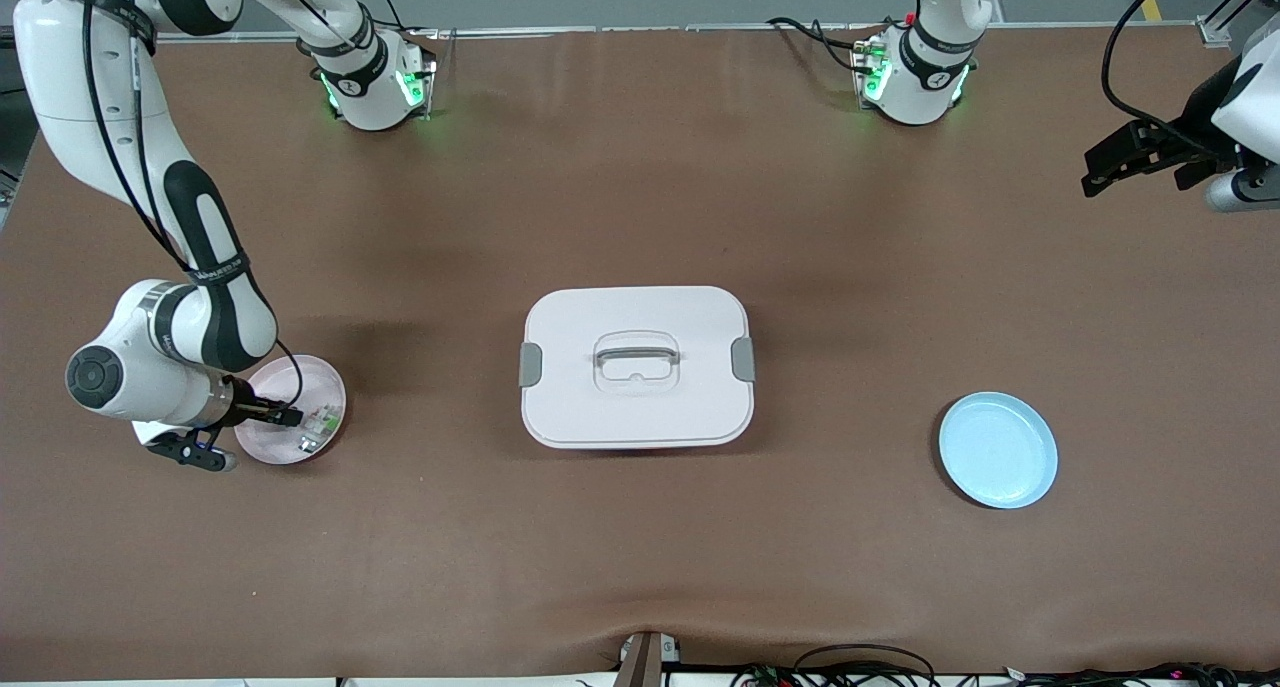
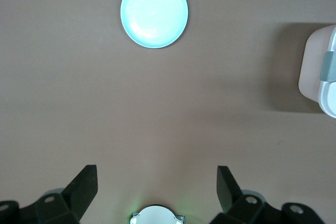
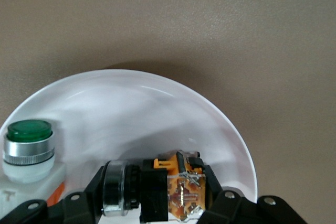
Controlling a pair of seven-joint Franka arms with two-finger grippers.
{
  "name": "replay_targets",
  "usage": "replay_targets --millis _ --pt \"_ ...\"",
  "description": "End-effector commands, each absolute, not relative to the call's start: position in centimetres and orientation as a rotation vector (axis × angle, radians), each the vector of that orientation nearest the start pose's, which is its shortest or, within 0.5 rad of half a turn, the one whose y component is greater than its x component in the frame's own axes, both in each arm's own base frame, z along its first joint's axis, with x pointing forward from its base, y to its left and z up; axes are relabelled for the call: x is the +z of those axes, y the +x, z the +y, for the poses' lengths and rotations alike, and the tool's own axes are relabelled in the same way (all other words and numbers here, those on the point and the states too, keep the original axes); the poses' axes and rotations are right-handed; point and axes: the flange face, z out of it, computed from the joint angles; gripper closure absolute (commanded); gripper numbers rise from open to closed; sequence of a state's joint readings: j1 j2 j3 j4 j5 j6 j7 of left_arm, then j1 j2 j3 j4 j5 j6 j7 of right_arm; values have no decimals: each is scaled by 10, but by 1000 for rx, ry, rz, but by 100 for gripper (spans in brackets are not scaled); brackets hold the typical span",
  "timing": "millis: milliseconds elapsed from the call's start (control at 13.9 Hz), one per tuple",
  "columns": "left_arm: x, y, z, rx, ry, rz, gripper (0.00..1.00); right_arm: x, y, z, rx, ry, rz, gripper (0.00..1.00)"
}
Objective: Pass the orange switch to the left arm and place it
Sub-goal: 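Close the right gripper on the orange switch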
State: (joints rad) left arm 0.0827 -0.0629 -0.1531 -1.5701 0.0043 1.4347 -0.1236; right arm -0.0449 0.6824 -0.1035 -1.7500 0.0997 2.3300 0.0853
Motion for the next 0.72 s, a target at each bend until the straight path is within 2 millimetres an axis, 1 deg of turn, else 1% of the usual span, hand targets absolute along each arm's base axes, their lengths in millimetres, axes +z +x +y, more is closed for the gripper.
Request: replay_targets --millis 0,144,216,432,503,647 --pt "651 516 -40 93 -3124 -94 0 179 649 -90 152 -3095 409 65" --pt "651 516 -40 86 -3124 -94 0 180 646 -90 180 -3096 356 67" --pt "651 516 -40 86 -3124 -94 0 184 644 -88 222 -3090 343 67" --pt "650 516 -40 86 -3124 -94 0 217 638 -79 325 -3063 344 67" --pt "650 517 -40 88 -3124 -94 0 224 636 -77 357 -3054 343 67" --pt "650 517 -40 88 -3124 -94 0 248 629 -72 424 -3021 355 67"
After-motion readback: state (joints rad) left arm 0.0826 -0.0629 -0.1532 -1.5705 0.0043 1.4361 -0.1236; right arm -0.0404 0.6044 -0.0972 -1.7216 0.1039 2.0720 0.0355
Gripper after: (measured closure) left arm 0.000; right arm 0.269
